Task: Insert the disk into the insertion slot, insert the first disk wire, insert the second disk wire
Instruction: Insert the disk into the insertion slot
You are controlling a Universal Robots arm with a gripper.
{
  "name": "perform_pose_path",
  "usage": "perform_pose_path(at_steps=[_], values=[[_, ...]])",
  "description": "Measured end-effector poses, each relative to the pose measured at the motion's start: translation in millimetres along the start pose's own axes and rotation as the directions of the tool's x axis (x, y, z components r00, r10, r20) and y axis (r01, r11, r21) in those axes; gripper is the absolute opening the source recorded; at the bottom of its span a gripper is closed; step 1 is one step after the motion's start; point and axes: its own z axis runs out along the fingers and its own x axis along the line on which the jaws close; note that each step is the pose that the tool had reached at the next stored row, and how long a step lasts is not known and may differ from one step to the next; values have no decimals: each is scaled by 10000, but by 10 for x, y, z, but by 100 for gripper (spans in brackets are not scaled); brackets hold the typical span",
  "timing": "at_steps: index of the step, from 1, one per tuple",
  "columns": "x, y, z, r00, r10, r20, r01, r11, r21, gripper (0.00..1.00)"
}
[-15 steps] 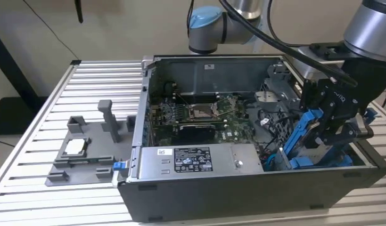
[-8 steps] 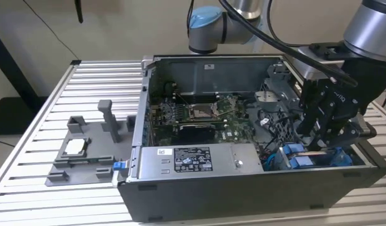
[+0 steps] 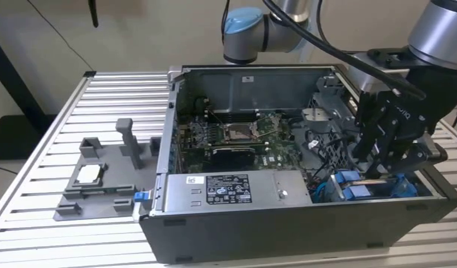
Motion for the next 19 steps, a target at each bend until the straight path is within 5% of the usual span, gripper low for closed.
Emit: perform_pose_path(at_steps=[6, 8, 9, 11, 14, 16, 19], values=[[-3, 6, -176, 10000, -2, 0, 2, 10000, 20, 47], [-5, 9, -210, 10000, 1, 0, -1, 10000, 93, 47], [-8, 11, -214, 10000, 1, 2, -1, 9998, 212, 47], [-9, 12, -215, 10000, -2, -2, 2, 9984, 560, 47], [-12, 16, -215, 10000, -6, -1, 6, 9939, 1105, 47], [-18, 23, -216, 10000, -5, 4, 5, 9903, 1388, 47], [-22, 35, -250, 10000, -10, 5, 9, 9880, 1546, 47]])
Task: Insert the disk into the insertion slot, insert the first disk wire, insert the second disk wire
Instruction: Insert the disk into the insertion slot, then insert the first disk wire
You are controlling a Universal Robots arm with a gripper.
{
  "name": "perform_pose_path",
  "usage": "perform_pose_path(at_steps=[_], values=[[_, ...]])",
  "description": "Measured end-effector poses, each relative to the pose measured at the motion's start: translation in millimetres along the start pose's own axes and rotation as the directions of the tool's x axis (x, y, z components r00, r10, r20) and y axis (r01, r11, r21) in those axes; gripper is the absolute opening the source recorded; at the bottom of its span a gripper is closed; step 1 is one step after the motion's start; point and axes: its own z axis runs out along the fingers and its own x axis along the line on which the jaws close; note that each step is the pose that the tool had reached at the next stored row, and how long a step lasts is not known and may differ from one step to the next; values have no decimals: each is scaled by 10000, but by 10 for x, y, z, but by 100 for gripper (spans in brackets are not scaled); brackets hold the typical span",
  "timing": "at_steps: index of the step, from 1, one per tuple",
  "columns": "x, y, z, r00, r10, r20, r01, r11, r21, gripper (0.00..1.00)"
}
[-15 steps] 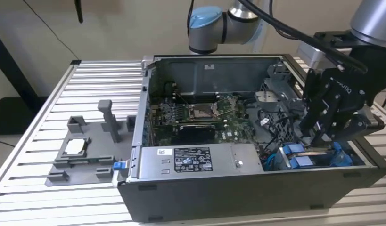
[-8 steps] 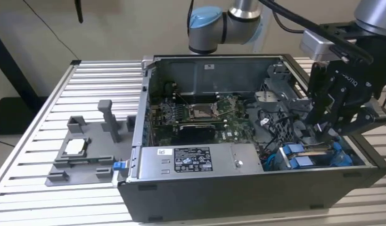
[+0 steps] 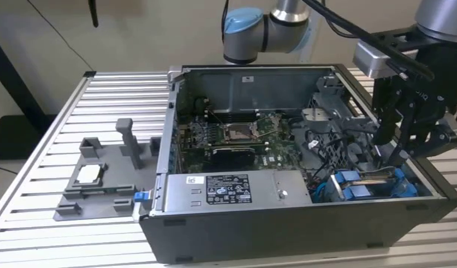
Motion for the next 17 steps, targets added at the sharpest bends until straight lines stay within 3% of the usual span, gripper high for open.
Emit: perform_pose_path(at_steps=[3, 5, 12, 17], values=[[-1, 6, -55, 10000, 0, 7, 0, 10000, 94, 47], [-19, 7, -56, 10000, 1, 8, -1, 9999, 163, 47], [-168, 10, -32, 9998, -212, 3, 211, 9979, 616, 47], [-187, 15, 5, 9968, -803, 12, 800, 9946, 656, 47]])
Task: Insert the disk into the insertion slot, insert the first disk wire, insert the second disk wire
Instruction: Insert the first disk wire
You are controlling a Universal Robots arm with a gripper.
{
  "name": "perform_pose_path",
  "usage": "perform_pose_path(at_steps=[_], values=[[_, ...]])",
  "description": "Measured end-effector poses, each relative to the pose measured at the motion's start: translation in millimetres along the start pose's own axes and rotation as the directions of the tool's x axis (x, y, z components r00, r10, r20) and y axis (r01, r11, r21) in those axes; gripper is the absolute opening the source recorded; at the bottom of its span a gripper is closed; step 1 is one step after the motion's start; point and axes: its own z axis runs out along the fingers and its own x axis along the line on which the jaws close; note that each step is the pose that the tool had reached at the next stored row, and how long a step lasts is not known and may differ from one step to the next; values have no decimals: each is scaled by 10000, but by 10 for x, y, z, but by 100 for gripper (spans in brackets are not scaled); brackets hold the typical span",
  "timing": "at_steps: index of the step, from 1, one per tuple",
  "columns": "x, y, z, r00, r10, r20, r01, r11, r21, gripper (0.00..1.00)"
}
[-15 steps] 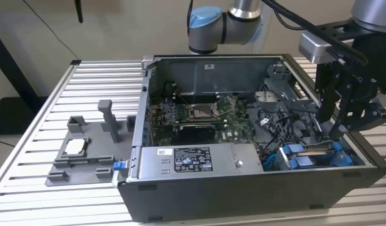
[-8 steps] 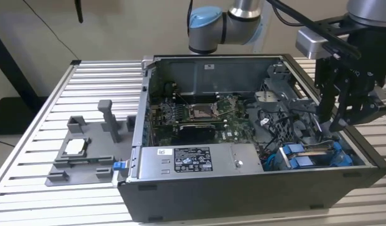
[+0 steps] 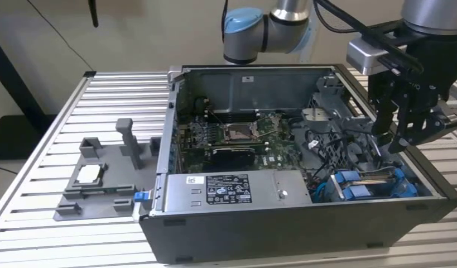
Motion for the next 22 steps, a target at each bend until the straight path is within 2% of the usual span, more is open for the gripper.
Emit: perform_pose_path(at_steps=[2, 13, 15, 16, 19, 22], values=[[-1, 1, 6, 10000, -90, 9, 90, 10000, 0, 47], [-8, 13, 26, 9999, -128, -26, 128, 9999, -4, 47], [-8, 13, 26, 9999, -129, -29, 129, 9999, -4, 38], [-9, 13, 26, 9999, -129, -31, 129, 9999, -4, 38], [-9, 13, 26, 9999, -129, -35, 129, 9999, -4, 20], [-9, 13, 26, 9999, -130, -39, 130, 9999, -5, 19]])
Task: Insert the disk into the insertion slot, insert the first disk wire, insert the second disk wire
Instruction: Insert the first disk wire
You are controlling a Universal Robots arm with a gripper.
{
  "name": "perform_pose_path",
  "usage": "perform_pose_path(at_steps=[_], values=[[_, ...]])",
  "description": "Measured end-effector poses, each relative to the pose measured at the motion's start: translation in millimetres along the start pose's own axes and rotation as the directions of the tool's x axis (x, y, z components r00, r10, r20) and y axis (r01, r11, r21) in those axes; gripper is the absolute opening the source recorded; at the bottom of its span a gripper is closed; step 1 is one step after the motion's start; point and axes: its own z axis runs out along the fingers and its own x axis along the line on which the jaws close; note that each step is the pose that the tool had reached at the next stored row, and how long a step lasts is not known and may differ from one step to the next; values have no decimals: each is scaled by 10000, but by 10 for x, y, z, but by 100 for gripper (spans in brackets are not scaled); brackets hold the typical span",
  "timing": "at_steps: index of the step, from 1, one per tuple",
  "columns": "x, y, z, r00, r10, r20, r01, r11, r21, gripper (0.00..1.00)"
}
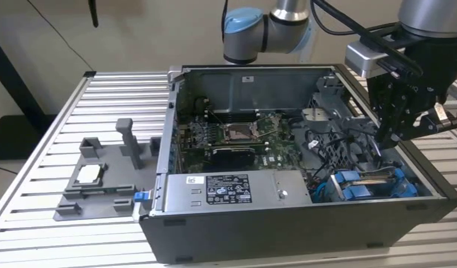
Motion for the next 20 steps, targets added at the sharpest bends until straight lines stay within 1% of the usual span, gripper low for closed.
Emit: perform_pose_path(at_steps=[8, 9, 10, 11, 12, 13, 15, 16, 20], values=[[0, 0, 1, 10000, -2, -11, 2, 10000, -1, 19], [0, 0, 2, 10000, -2, -8, 2, 10000, -41, 19], [2, -2, 4, 10000, -2, 3, 2, 9999, -137, 19], [6, -8, 7, 10000, 0, 18, 0, 9997, -254, 19], [10, -17, 12, 10000, -1, 33, 2, 9994, -354, 19], [15, -27, 18, 10000, 2, 49, 0, 9991, -431, 19], [31, -48, 33, 10000, 6, 77, -1, 9985, -546, 19], [39, -58, 42, 10000, 8, 90, -2, 9983, -589, 19], [67, -111, 84, 9999, 19, 158, -7, 9973, -731, 19]])
